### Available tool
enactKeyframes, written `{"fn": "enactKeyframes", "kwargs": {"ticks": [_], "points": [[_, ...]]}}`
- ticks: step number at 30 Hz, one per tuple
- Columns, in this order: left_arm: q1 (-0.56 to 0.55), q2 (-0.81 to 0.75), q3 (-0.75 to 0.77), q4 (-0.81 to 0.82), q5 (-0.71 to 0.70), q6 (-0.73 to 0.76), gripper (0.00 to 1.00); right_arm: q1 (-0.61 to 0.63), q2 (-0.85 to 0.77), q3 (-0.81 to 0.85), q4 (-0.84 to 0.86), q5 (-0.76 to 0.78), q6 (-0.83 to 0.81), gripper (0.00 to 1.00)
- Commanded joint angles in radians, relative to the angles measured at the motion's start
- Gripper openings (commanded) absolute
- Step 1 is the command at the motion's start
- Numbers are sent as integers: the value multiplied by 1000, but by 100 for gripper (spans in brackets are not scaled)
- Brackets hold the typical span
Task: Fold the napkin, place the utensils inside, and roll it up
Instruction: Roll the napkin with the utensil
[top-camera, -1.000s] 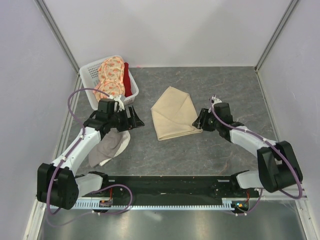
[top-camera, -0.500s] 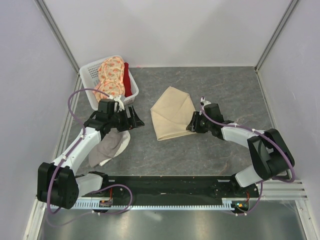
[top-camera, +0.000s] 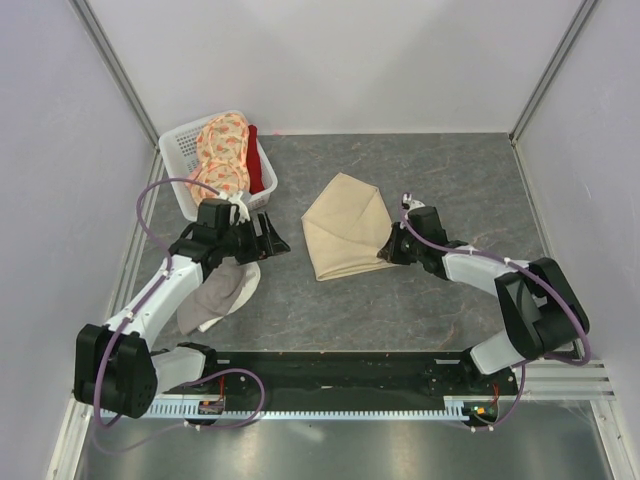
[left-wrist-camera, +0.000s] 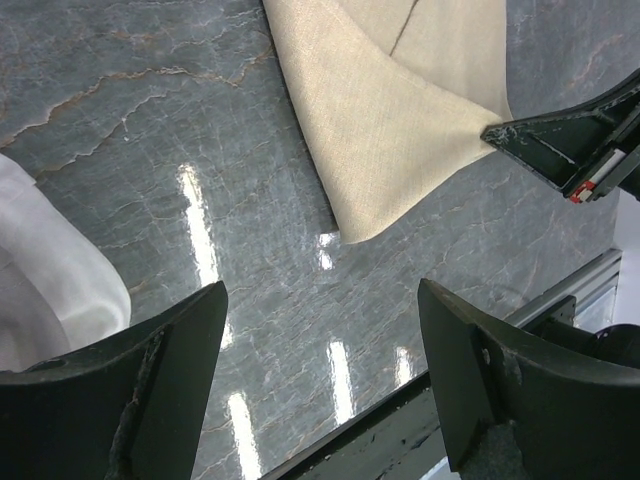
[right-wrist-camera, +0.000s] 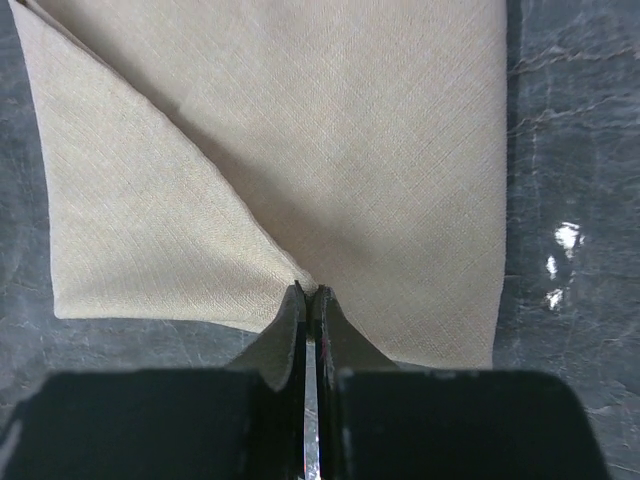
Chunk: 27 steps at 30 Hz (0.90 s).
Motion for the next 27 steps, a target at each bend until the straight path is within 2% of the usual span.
{"fn": "enactKeyframes", "kwargs": {"ticks": [1, 27], "points": [[-45, 1, -14, 73, 20, -57, 84, 3, -69, 28, 13, 74, -21, 0], [-188, 233, -67, 354, -63, -180, 80, -56, -152, -95, -30, 159, -42, 0]]}}
